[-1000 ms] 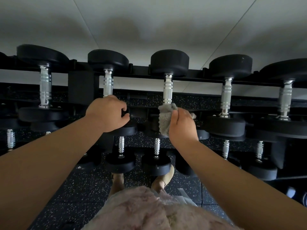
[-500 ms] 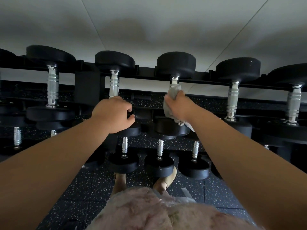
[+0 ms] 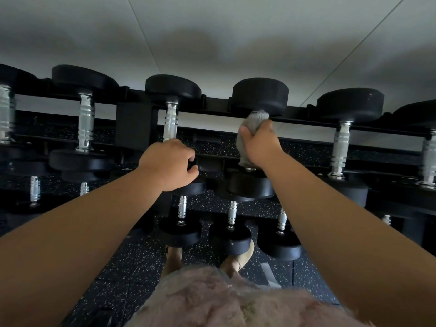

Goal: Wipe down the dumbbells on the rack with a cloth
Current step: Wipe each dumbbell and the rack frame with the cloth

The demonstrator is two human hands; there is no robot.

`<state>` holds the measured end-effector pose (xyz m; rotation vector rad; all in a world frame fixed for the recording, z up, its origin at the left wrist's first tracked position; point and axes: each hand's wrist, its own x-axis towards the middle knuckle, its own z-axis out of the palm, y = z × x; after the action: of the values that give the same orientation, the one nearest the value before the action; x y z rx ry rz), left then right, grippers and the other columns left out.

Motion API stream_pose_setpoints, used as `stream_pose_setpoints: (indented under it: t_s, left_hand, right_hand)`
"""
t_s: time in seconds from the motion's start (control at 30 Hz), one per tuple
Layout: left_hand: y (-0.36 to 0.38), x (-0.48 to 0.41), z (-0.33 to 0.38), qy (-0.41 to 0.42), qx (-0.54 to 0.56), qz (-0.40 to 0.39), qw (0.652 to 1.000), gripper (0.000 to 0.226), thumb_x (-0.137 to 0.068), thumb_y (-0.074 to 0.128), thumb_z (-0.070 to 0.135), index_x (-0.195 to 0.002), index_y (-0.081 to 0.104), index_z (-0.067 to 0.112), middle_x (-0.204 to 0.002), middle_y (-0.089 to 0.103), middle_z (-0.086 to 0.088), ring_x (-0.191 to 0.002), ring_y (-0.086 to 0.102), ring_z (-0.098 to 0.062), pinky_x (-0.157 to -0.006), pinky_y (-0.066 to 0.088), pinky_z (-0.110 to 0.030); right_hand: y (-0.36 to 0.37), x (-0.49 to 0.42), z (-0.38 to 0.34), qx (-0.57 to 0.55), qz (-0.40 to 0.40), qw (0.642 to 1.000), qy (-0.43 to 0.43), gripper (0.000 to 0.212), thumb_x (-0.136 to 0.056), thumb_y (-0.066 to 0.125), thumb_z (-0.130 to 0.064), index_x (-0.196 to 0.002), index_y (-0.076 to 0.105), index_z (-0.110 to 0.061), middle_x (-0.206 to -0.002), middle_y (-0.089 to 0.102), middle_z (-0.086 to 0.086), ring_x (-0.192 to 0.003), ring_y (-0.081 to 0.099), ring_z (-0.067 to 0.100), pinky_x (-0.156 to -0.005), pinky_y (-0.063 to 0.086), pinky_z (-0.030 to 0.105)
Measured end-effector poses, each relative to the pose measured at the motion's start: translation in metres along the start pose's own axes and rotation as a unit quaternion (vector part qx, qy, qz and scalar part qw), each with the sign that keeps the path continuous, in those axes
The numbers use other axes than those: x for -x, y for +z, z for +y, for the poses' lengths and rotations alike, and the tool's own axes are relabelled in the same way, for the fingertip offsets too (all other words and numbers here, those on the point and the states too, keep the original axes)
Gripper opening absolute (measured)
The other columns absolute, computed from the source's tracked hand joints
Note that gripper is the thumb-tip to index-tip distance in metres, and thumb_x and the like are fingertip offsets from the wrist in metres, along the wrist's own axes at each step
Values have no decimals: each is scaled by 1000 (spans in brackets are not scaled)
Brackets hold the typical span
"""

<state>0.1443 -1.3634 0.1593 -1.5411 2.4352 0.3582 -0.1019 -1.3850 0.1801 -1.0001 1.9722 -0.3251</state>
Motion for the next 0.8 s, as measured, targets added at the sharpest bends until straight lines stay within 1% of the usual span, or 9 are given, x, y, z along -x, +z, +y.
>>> stream_pose_setpoints:
  t_s: [0.03,0.07,0.13,0.2,0.33,0.43,0.53,0.67,0.8]
  left_hand:
    - [0,0,0,-1,2,0,1000,36,-92,51,62,-110,70,36,-110,64,7,-92,64,-15,-75,53,-33]
    - [0,0,0,-1,2,0,1000,37,-92,51,62,-110,70,36,-110,64,8,-92,64,-15,-75,54,-34]
    - [-1,0,-1,0,1,0,1000,37,-92,51,62,-111,70,36,-110,64,8,-92,64,-15,-75,54,-34]
    - [-1,0,-1,1,1,-1,1000,37,-93,50,62,-111,70,36,-111,64,8,-92,64,-14,-74,55,-34]
    - [0,0,-2,0,-1,3,1000,38,-93,50,62,-112,70,36,-113,63,8,-93,63,-14,-73,52,-32]
    - [2,-1,-2,1,0,0,1000,37,-93,50,61,-113,69,37,-116,63,9,-92,63,-13,-70,45,-31]
    - [3,-1,-3,2,1,2,1000,36,-92,49,62,-110,69,37,-114,64,9,-90,63,-13,-69,42,-30]
    - [2,0,-3,0,-1,3,1000,35,-91,51,62,-109,69,38,-112,63,9,-87,62,-12,-67,44,-29]
    - [3,-1,-3,-2,0,3,1000,34,-91,51,63,-108,69,39,-109,62,11,-84,62,-12,-65,45,-29]
  right_hand:
    - [1,5,7,24,-37,999,1,55,-105,54,-40,-142,30,-8,-118,56,14,-82,62,20,-57,51,21]
    - [0,8,15,69,-69,995,-1,56,-104,56,-38,-142,28,-7,-120,57,13,-83,62,20,-58,53,21]
    - [-1,8,27,158,-101,982,-6,63,-103,58,-41,-143,27,-4,-129,59,18,-106,64,31,-84,56,37]
    - [0,5,29,177,-96,980,-3,65,-101,59,-44,-143,31,-2,-131,60,19,-118,61,36,-94,52,43]
    - [6,-7,18,129,5,990,-55,53,-101,54,-50,-128,49,-4,-111,61,11,-95,59,26,-78,45,35]
    - [1,-20,5,27,41,997,-55,45,-103,53,-52,-120,51,-10,-92,57,-2,-77,59,13,-64,42,23]
    - [1,-23,3,-21,31,999,-35,47,-104,53,-48,-128,50,-8,-106,61,3,-79,60,12,-65,44,26]
    - [-4,-3,25,92,-75,991,-57,56,-103,56,-43,-140,37,-5,-113,57,8,-98,59,23,-79,43,34]
    - [-18,8,39,167,-137,972,-89,61,-100,66,-37,-144,37,-5,-126,61,9,-99,54,18,-83,43,30]
